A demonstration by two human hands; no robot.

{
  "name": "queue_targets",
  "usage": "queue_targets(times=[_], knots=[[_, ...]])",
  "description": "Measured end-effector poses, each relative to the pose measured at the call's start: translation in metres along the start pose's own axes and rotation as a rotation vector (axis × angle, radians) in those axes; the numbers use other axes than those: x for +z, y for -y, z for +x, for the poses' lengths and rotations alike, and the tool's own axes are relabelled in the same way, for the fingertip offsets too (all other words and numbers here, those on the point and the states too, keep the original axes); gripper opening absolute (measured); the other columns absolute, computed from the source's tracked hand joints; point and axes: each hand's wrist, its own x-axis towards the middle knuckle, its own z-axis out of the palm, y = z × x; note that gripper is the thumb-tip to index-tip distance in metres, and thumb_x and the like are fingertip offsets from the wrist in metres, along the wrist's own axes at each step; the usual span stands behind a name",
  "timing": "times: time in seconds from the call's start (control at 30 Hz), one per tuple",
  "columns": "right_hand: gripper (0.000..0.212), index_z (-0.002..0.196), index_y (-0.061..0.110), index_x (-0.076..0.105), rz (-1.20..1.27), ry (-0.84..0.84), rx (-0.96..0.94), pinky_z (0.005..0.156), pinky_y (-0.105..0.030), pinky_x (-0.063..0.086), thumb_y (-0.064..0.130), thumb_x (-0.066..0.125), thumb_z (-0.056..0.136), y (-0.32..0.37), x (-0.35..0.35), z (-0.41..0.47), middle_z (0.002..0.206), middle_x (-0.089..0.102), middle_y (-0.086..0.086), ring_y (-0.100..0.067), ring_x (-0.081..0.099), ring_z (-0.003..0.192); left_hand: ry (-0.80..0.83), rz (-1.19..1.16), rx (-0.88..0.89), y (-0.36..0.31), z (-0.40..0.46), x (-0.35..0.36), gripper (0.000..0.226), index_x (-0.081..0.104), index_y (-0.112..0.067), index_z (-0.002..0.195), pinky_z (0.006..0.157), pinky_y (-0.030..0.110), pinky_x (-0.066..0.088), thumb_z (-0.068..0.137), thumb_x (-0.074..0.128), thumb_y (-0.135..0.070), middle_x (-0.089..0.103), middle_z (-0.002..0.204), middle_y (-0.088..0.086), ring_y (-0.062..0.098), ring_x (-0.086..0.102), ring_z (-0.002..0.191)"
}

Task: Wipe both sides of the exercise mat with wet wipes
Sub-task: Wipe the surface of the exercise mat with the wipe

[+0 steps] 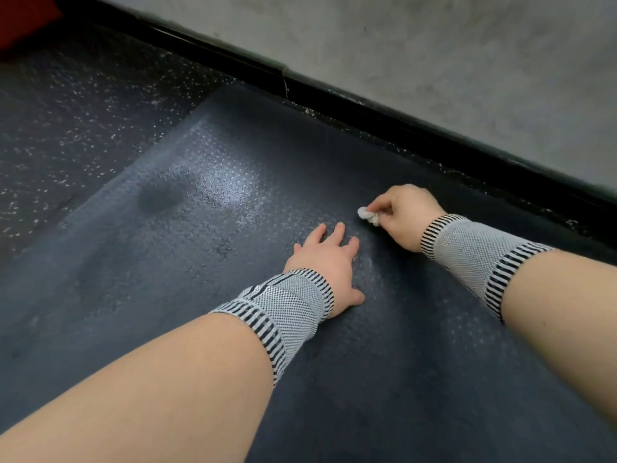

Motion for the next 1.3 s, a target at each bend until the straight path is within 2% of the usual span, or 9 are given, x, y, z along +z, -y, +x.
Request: queue_targets(times=[0.27, 0.47, 0.57, 0.7, 0.87, 0.97, 1.03, 1.17, 1.3], knots=[[0.024, 0.109, 0.009, 0.069, 0.024, -0.262, 0.485, 0.085, -0.031, 0.047, 0.018, 0.054, 0.093, -0.024, -0.015, 0.02, 0.108, 0.066, -0.015, -0.033, 0.06, 0.105, 0.011, 0.004, 0.001, -0.001, -0.001, -0.001, 0.095, 0.003, -0.027, 0.157, 0.12, 0.052, 0.013, 0.088, 0.063, -0.054, -0.012, 0.164, -0.003, 0.027, -0.008, 0.151], [0.029, 0.115, 0.023, 0.068, -0.002, -0.045, 0.054, 0.094, -0.021, 0.038, 0.015, 0.055, 0.09, 0.003, 0.002, -0.011, 0.122, 0.063, -0.001, -0.021, 0.056, 0.113, -0.005, 0.002, 0.0, -0.001, -0.001, 0.001, 0.097, 0.003, -0.027, 0.157, 0.12, 0.052, 0.012, 0.087, 0.063, -0.055, -0.011, 0.164, -0.004, 0.026, -0.008, 0.151], [0.028, 0.111, 0.016, 0.07, 0.108, -0.194, 0.193, 0.088, -0.013, 0.036, 0.01, 0.053, 0.09, -0.011, -0.013, -0.003, 0.113, 0.068, -0.003, -0.019, 0.059, 0.109, -0.008, -0.002, 0.003, 0.001, 0.0, 0.001, 0.096, 0.003, -0.027, 0.157, 0.12, 0.052, 0.012, 0.087, 0.063, -0.055, -0.011, 0.164, -0.004, 0.026, -0.008, 0.151], [0.024, 0.105, 0.01, 0.07, 0.2, -0.327, 0.487, 0.083, -0.026, 0.044, 0.025, 0.057, 0.093, -0.012, -0.015, 0.024, 0.107, 0.068, -0.012, -0.029, 0.061, 0.105, -0.003, 0.005, 0.007, 0.001, 0.001, 0.002, 0.096, 0.002, -0.027, 0.157, 0.12, 0.053, 0.013, 0.087, 0.062, -0.055, -0.011, 0.164, -0.004, 0.026, -0.008, 0.151], [0.026, 0.114, 0.023, 0.068, 0.023, -0.076, 0.099, 0.091, -0.023, 0.042, 0.019, 0.054, 0.092, 0.015, 0.006, 0.003, 0.118, 0.065, -0.002, -0.023, 0.059, 0.109, -0.011, 0.008, 0.006, 0.002, 0.0, 0.002, 0.096, 0.003, -0.027, 0.157, 0.12, 0.052, 0.014, 0.087, 0.062, -0.056, -0.01, 0.164, -0.003, 0.026, -0.007, 0.151], [0.017, 0.1, 0.025, 0.073, 0.034, 0.162, 0.031, 0.075, -0.02, 0.044, 0.029, 0.065, 0.086, -0.003, -0.013, -0.01, 0.083, 0.067, 0.008, -0.011, 0.061, 0.078, -0.013, 0.009, 0.006, 0.001, 0.0, 0.002, 0.096, 0.003, -0.027, 0.157, 0.12, 0.052, 0.013, 0.087, 0.062, -0.055, -0.01, 0.164, -0.003, 0.027, -0.007, 0.151], [0.019, 0.096, 0.02, 0.074, 0.114, 0.04, 0.143, 0.073, -0.022, 0.046, 0.035, 0.068, 0.084, -0.014, -0.027, -0.002, 0.071, 0.066, 0.004, -0.013, 0.061, 0.071, -0.011, 0.006, 0.009, 0.002, 0.0, 0.001, 0.096, 0.002, -0.027, 0.157, 0.12, 0.053, 0.013, 0.087, 0.062, -0.055, -0.011, 0.164, -0.003, 0.027, -0.007, 0.151], [0.027, 0.114, 0.013, 0.068, 0.104, -0.23, 0.438, 0.091, -0.026, 0.044, 0.024, 0.056, 0.093, -0.012, -0.02, 0.015, 0.113, 0.067, -0.01, -0.027, 0.06, 0.107, -0.009, 0.013, 0.014, 0.002, 0.0, 0.002, 0.096, 0.002, -0.026, 0.157, 0.119, 0.053, 0.013, 0.088, 0.061, -0.055, -0.011, 0.164, -0.002, 0.027, -0.008, 0.151], [0.031, 0.115, 0.027, 0.067, -0.002, -0.099, 0.125, 0.09, -0.022, 0.04, 0.013, 0.052, 0.092, 0.012, 0.006, -0.008, 0.121, 0.062, 0.0, -0.023, 0.057, 0.111, -0.017, 0.009, 0.009, 0.003, 0.0, 0.003, 0.096, 0.002, -0.026, 0.157, 0.119, 0.052, 0.013, 0.087, 0.062, -0.056, -0.011, 0.164, -0.002, 0.026, -0.008, 0.151]])
